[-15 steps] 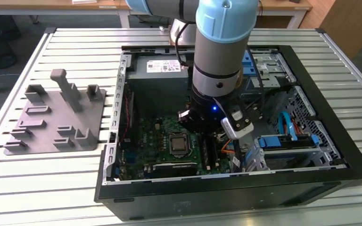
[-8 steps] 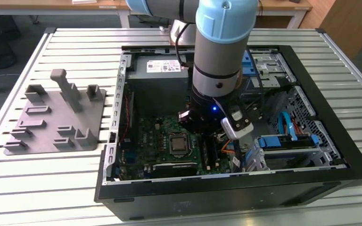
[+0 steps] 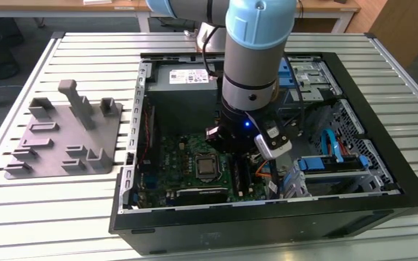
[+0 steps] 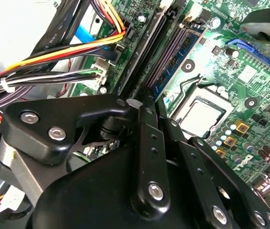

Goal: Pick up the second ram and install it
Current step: 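Insert the second ram into the second slot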

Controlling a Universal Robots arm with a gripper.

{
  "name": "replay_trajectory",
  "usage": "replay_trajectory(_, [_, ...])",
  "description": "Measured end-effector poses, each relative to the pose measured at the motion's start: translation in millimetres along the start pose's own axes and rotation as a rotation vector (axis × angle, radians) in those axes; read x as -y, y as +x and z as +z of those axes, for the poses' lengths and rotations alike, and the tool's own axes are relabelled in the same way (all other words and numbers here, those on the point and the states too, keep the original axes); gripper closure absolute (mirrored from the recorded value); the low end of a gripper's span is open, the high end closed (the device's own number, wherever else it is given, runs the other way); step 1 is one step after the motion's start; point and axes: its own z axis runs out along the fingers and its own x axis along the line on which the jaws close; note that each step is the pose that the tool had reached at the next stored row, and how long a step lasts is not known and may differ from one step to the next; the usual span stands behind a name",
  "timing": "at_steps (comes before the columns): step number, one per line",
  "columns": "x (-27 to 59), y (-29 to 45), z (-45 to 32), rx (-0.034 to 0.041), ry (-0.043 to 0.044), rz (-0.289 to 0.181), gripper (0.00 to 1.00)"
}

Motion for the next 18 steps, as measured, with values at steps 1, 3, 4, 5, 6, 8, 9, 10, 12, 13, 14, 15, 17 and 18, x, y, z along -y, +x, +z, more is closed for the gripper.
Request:
replay_trajectory(1, [-0.5, 0.1, 0.0, 0.0, 0.0001, 0.0, 0.86])
replay_trajectory(3, [-1.3, 0.1, 0.0, 0.0, 0.0, 0.0, 0.86])
replay_trajectory(4, [-1.5, 0.1, 0.1, -0.0001, -0.0001, 0.0, 0.86])
replay_trajectory(5, [-1.5, 0.1, 0.1, 0.0, -0.0001, 0.0, 0.86])
replay_trajectory(6, [-1.5, 0.1, 0.1, -0.0001, -0.0001, 0.0, 0.86])
replay_trajectory(8, [-1.6, 0.1, 0.1, -0.0001, 0.0, 0.0, 0.86])
replay_trajectory(9, [-1.6, 0.1, 0.1, 0.0, -0.0001, 0.0, 0.86])
replay_trajectory(10, [-1.6, 0.1, 0.1, 0.0, -0.0001, 0.0, 0.86])
replay_trajectory(12, [-1.6, 0.1, 0.1, -0.0001, -0.0001, 0.0, 0.86])
replay_trajectory(13, [-1.6, 0.1, 0.1, -0.0001, -0.0001, 0.0, 0.86])
replay_trajectory(14, [-1.6, 0.1, 0.1, -0.0001, -0.0001, 0.0, 0.86])
replay_trajectory(15, [-1.6, 0.1, 0.1, -0.0001, 0.0001, 0.0, 0.86])
replay_trajectory(17, [-1.6, -0.2, 0.2, 0.0001, 0.0, -0.003, 0.86])
replay_trajectory(18, [-1.6, -0.5, 0.2, 0.0002, 0.0, -0.006, 0.86])
